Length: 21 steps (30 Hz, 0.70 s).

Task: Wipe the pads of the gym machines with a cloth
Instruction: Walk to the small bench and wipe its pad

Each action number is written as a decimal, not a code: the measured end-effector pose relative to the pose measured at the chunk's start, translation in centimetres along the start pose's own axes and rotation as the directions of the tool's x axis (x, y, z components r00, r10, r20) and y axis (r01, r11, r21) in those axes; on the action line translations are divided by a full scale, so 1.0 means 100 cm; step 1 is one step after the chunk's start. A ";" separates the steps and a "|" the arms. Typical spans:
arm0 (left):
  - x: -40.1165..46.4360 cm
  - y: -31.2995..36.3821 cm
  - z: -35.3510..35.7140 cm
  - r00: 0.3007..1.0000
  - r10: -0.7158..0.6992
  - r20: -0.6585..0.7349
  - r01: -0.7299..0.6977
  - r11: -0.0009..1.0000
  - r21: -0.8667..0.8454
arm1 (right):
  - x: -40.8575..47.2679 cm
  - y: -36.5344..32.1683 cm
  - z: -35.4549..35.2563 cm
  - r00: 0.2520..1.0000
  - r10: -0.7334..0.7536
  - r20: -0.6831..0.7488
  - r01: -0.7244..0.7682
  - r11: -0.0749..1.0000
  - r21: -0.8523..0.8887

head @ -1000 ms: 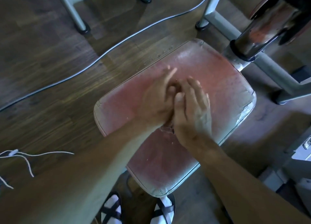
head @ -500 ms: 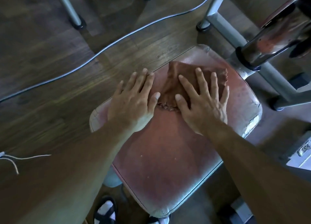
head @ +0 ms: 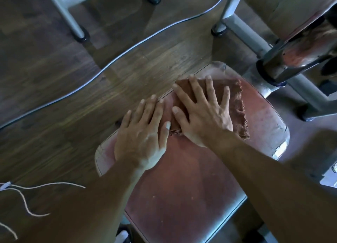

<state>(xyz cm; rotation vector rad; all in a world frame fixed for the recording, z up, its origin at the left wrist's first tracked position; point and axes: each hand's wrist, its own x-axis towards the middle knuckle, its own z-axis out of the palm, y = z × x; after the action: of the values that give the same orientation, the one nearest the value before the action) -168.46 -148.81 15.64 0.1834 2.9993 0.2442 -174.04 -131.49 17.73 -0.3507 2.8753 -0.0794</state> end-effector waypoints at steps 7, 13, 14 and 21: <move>0.000 0.000 0.004 0.997 0.002 -0.072 -0.002 1.000 -0.009 | 0.036 0.044 -0.012 0.991 0.128 -0.021 -0.128 0.992 0.018; 0.000 -0.001 0.005 0.998 0.000 -0.068 -0.001 1.000 -0.015 | 0.003 0.060 -0.008 0.942 0.332 -0.055 -0.320 0.934 0.157; 0.001 -0.001 0.005 0.997 -0.005 -0.074 0.004 1.000 -0.020 | -0.009 0.058 -0.006 0.932 0.357 -0.063 -0.342 0.924 0.172; 0.001 -0.002 0.002 0.999 0.015 -0.037 -0.018 0.996 -0.089 | -0.091 0.004 0.018 0.888 0.460 -0.005 -0.449 0.868 0.211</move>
<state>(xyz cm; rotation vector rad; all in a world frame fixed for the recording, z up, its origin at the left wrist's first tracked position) -168.52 -148.95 15.39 0.1967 3.0162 0.3867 -165.08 -128.91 18.05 0.3791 2.8828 -0.2991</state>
